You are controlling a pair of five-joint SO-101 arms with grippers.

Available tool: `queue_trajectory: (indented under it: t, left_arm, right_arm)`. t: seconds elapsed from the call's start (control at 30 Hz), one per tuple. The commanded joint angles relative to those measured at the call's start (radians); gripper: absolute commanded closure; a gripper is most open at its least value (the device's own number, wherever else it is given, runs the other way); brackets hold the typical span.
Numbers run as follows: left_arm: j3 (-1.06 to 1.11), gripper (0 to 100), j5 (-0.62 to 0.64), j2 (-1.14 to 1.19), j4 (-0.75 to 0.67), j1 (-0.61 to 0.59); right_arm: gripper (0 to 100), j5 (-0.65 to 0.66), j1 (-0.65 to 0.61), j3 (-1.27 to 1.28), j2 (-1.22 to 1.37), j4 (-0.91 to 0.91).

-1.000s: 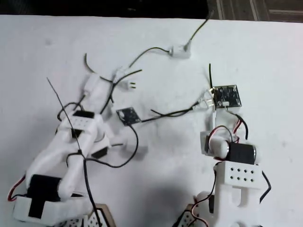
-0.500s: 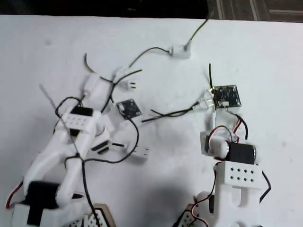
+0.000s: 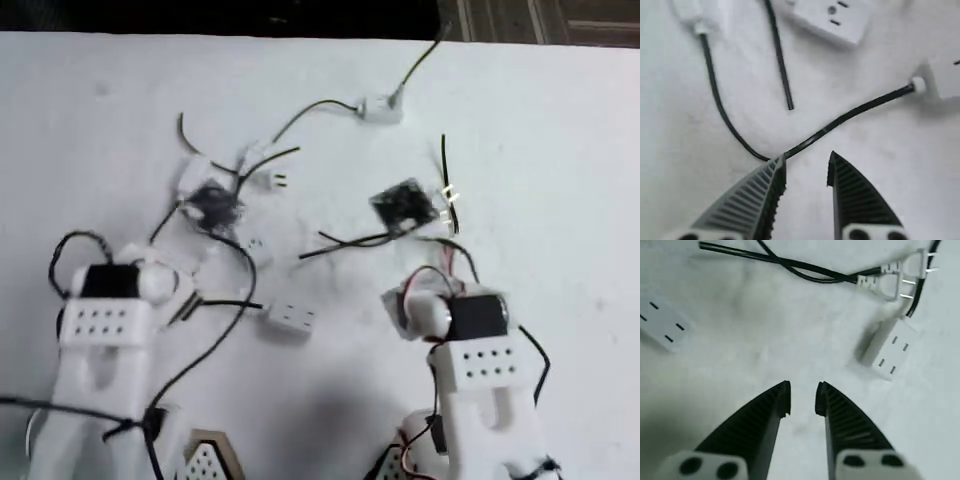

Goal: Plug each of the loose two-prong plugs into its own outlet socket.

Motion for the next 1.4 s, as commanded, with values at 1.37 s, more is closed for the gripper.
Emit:
queue_trajectory:
  t: [1.37]
  left_arm:
    - [0.347,85,0.381,-0.400,-0.241,-0.320]
  right_arm:
    - [78.2,0.015,-0.633,-0.373,0.911,-0.189]
